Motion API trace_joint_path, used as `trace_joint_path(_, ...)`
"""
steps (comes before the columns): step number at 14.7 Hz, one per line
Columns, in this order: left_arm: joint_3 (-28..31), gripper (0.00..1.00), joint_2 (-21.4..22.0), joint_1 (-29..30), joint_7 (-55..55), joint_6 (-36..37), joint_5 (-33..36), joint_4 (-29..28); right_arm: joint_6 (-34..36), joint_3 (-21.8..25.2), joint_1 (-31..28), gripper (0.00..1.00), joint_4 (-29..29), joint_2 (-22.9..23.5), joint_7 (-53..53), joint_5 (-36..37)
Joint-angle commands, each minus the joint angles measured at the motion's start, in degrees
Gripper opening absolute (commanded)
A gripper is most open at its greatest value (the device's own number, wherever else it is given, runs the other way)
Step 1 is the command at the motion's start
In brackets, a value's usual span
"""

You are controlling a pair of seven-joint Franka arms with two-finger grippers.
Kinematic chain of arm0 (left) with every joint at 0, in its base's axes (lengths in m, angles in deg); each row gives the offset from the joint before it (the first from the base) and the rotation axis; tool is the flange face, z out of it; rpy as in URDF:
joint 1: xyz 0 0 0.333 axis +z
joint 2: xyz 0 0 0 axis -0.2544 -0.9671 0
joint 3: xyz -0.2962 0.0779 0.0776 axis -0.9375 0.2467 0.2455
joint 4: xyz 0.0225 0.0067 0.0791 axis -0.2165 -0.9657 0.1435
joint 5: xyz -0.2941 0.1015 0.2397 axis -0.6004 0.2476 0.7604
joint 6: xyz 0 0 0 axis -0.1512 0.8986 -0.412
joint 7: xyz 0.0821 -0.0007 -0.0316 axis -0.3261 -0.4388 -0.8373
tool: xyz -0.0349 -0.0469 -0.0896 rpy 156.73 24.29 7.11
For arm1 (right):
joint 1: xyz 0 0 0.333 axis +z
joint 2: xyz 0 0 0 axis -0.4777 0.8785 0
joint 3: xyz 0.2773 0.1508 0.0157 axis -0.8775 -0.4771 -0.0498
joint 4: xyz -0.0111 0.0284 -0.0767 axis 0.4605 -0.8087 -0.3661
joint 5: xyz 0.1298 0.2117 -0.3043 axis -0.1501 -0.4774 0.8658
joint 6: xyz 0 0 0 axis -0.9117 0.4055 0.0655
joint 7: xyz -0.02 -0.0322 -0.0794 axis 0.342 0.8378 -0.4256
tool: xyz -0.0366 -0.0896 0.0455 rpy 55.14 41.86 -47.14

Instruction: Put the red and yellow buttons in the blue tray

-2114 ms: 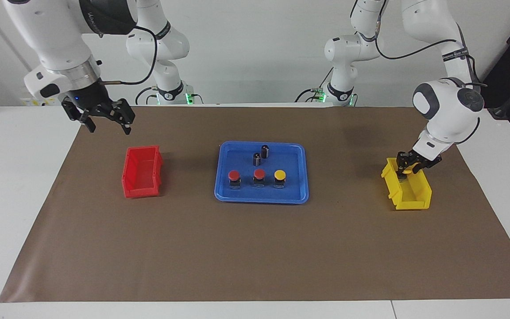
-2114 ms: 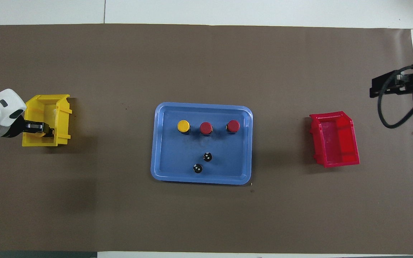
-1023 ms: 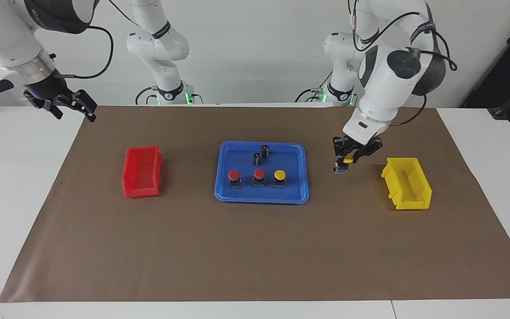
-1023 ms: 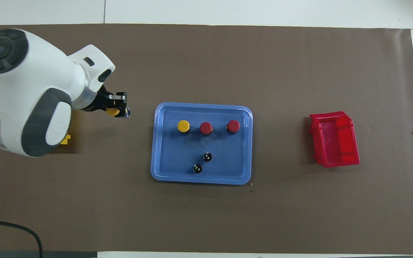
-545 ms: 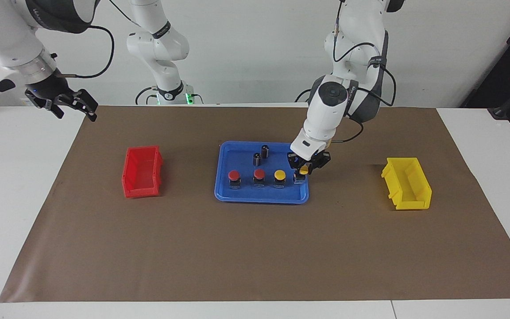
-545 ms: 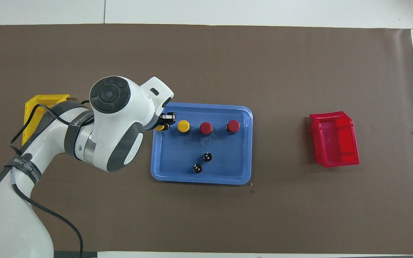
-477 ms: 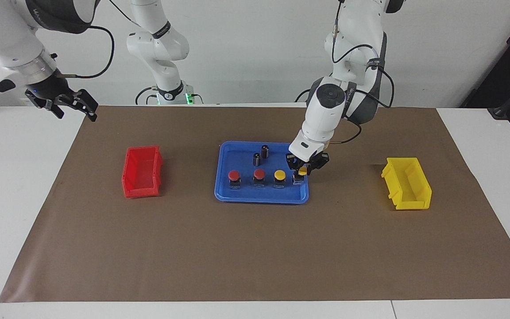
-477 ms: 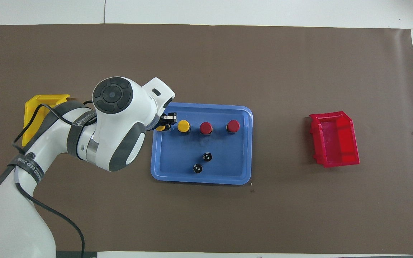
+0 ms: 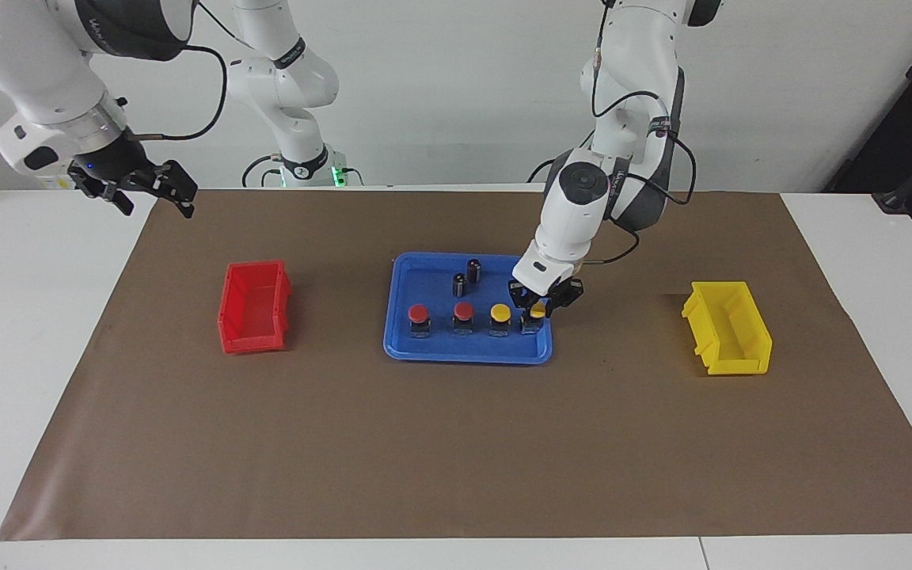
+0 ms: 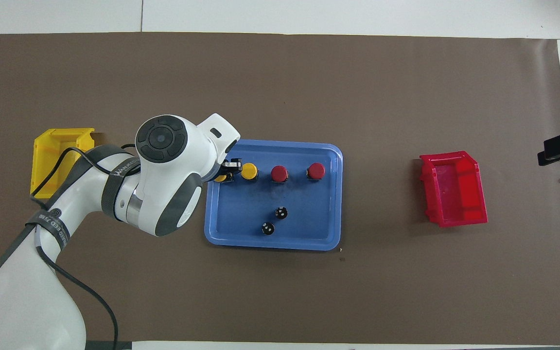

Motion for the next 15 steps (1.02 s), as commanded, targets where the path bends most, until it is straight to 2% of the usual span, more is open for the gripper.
trace_joint_path(1,1.2,0.99,0.3,-0.6,-0.1,3.3,-0.6,2.3,0.2,-0.1,2.3,1.0,-1.7,-1.5,0.1,0.1)
trace_joint_path(4,1.5,1.0,0.9,3.1,1.5,11.9,0.0,8.4,0.2,-0.1,4.8,1.0,-1.6,-1.4,0.1,0.0)
trace_joint_path(9,1.6,1.0,1.4,13.8,14.4,25.6,0.1,19.0,0.2,-0.1,6.4,1.0,-1.6,-1.4,0.1,-0.1)
trace_joint_path(13,1.6,1.0,5.7,21.3,23.6,28.7,0.4,20.2,0.2,-0.1,6.3,1.0,-1.6,-1.4,0.1,-0.2)
trace_joint_path(15,2.0,1.0,7.9,23.3,24.7,31.3,0.1,21.4,0.2,-0.1,6.4,1.0,-1.6,-1.4,0.1,-0.2)
